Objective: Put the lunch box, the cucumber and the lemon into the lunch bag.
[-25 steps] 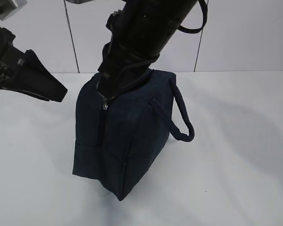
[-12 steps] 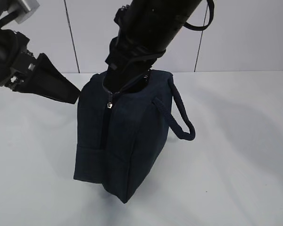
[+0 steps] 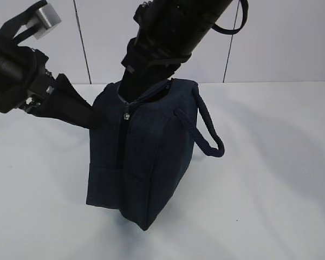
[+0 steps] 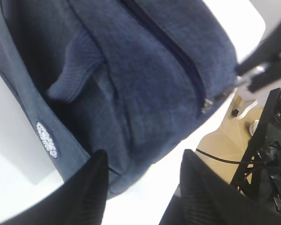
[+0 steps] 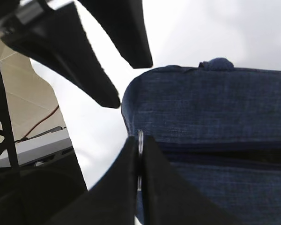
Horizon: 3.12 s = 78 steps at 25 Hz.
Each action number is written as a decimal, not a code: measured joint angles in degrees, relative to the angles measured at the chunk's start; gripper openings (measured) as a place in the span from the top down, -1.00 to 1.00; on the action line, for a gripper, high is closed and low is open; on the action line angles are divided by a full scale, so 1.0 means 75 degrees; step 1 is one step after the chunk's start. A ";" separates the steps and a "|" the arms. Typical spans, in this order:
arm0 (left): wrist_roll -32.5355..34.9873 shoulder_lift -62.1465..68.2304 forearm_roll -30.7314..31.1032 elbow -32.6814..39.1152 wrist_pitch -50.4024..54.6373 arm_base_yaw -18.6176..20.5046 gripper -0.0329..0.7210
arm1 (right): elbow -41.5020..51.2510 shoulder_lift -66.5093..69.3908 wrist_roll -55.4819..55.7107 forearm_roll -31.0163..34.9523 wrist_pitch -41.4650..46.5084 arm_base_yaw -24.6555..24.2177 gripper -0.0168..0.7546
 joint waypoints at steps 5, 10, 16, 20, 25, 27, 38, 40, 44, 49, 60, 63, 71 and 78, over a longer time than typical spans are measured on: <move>0.0270 0.0320 -0.0288 0.0000 -0.0126 0.0000 -0.05 | 0.0000 0.0034 0.0000 0.0114 -0.0026 0.0000 0.94; 0.0493 0.0487 -0.0551 0.0000 -0.0162 0.0000 -0.03 | 0.0000 0.0110 0.0000 0.0165 -0.0031 0.0000 0.94; 0.0637 0.0487 -0.0732 0.0000 -0.0284 0.0000 0.30 | 0.0000 0.0122 0.0000 0.0178 -0.0084 0.0000 0.94; 0.0652 0.0487 -0.0732 0.0000 -0.0185 0.0000 0.44 | 0.0000 0.0122 0.0000 0.0178 -0.0084 0.0000 0.94; 0.0652 0.0487 -0.0686 0.0000 -0.0035 0.0000 0.45 | 0.0000 0.0122 0.0000 0.0178 -0.0084 0.0000 0.94; 0.0652 0.0487 -0.0686 0.0000 0.0027 0.0000 0.44 | 0.0000 0.0122 0.0000 0.0178 -0.0084 0.0000 0.94; 0.0652 0.0487 -0.0670 0.0000 0.0075 0.0000 0.52 | 0.0000 0.0122 -0.0014 0.0221 -0.0084 0.0000 0.94; 0.0652 0.0487 -0.0670 0.0000 0.0075 0.0000 0.62 | 0.0000 0.0122 -0.0014 0.0221 -0.0084 0.0000 0.94; 0.0652 0.0487 -0.0670 0.0000 0.0075 0.0000 0.76 | 0.0000 0.0122 -0.0014 0.0221 -0.0084 0.0000 0.94; 0.0652 0.0487 -0.0670 0.0000 0.0075 0.0000 0.78 | 0.0000 0.0122 -0.0014 0.0207 -0.0084 0.0000 0.94; 0.0652 0.0487 -0.0670 0.0000 0.0075 0.0000 0.92 | -0.0165 0.0122 -0.0014 0.0078 -0.0028 0.0000 0.94; 0.0666 0.0487 -0.0670 0.0000 0.0075 0.0000 0.92 | -0.0264 0.0122 -0.0014 0.0031 -0.0024 0.0000 0.94; 0.0680 0.0487 -0.0670 0.0000 0.0075 0.0000 0.92 | -0.0283 0.0122 -0.0014 0.0003 -0.0006 0.0000 0.94; 0.0680 0.0487 -0.0670 0.0000 0.0075 0.0000 0.92 | -0.0338 0.0126 -0.0014 -0.0002 -0.0050 -0.0090 0.94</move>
